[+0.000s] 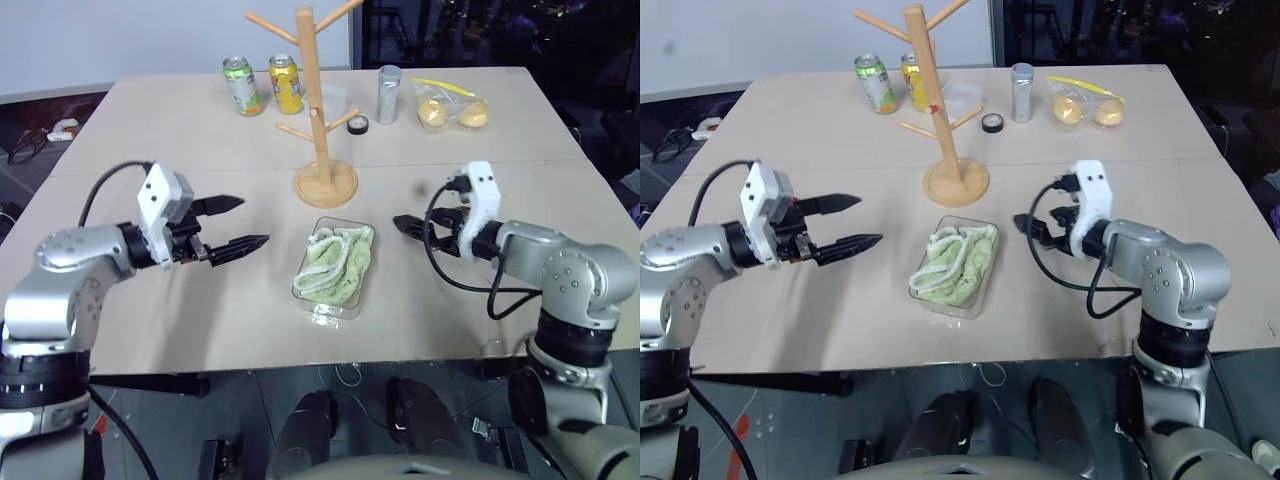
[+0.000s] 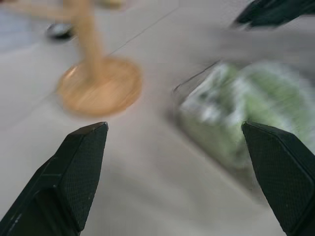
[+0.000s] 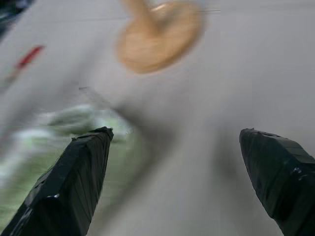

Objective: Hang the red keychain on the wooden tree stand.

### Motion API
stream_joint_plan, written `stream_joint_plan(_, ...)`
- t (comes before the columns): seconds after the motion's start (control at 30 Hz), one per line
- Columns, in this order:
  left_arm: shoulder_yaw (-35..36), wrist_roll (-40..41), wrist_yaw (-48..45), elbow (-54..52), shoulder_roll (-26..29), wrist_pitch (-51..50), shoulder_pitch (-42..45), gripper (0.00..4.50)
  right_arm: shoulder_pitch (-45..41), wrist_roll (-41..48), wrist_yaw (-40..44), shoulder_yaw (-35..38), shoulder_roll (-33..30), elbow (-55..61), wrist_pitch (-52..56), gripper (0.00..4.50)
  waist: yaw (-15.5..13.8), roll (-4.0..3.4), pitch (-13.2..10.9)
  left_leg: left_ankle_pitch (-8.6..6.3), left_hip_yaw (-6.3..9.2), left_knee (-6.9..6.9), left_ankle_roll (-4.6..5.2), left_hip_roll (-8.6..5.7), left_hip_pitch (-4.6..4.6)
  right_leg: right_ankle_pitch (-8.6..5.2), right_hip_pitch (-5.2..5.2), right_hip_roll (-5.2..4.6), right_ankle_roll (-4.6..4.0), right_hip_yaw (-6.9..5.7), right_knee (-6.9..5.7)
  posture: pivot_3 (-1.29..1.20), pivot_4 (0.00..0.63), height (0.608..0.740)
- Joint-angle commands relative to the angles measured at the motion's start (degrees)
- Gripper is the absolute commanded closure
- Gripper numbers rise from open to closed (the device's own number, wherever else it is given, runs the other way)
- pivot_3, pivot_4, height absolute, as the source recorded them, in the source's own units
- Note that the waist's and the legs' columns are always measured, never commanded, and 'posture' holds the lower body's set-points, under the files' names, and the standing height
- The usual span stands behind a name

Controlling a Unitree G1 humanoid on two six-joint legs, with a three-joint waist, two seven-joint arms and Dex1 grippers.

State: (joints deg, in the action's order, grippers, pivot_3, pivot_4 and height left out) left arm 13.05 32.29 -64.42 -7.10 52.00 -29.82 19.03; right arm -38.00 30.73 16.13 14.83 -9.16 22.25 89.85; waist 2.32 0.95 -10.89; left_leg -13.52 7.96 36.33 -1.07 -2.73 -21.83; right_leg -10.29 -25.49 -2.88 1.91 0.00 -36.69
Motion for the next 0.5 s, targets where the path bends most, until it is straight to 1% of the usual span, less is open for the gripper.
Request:
stream_joint_plan(0.03, -1.63, 1.39, -3.47, -0.61, 1.72, -1.04, 3.43, 0.00, -1.63, 4.79, -5.70, 0.57, 1.92, -3.36, 2.65, 0.08, -0.02, -0.01, 0.00, 0.00, -0.01, 0.00, 0.00, -0.04, -0.12, 0.01, -0.09, -0.04, 0.01, 0.01, 0.04, 0.00, 0.150, 0.740)
stream_joint_plan(0.1, -2.21, 1.71, -4.26, -0.52, 2.01, -1.97, 4.54, 0.00, -2.01, 8.35, -8.46, -0.67, 1.40, -4.75, 2.65, 0.08, 0.07, -0.01, -0.01, 0.00, -0.06, 0.00, 0.00, -0.09, -0.17, 0.03, -0.14, -0.14, 0.01, 0.07, 0.07, 0.00, 0.150, 0.740)
stream_joint_plan(0.17, -2.37, 1.87, -5.05, -0.76, 2.46, -2.67, 4.69, 0.00, -2.28, 13.92, -12.62, -0.72, 0.73, -7.09, 2.65, 0.08, 0.25, -0.01, -0.01, 0.00, -0.14, 0.00, 0.00, -0.09, -0.16, 0.03, -0.14, -0.16, 0.02, 0.14, 0.09, 0.00, 0.150, 0.740)
stream_joint_plan(0.37, -2.10, 1.84, -4.80, -2.26, 2.62, -3.76, 4.26, 0.00, -4.55, 35.64, -28.60, -1.21, -1.78, -14.39, 2.65, 0.08, 0.40, -0.01, -0.02, 0.00, -0.27, 0.00, 0.02, 0.00, -0.07, 0.03, -0.15, -0.05, 0.03, 0.24, 0.06, 0.00, 0.150, 0.740)
stream_joint_plan(0.5, -2.04, 2.19, -3.79, -3.92, 2.14, -4.82, 4.00, 0.00, -5.93, 48.57, -39.13, -3.30, -2.86, -18.96, 2.65, 0.08, 0.42, -0.01, -0.01, 0.00, -0.32, 0.00, 0.02, 0.08, -0.03, 0.06, -0.14, 0.05, -0.02, 0.28, 0.03, 0.00, 0.150, 0.740)
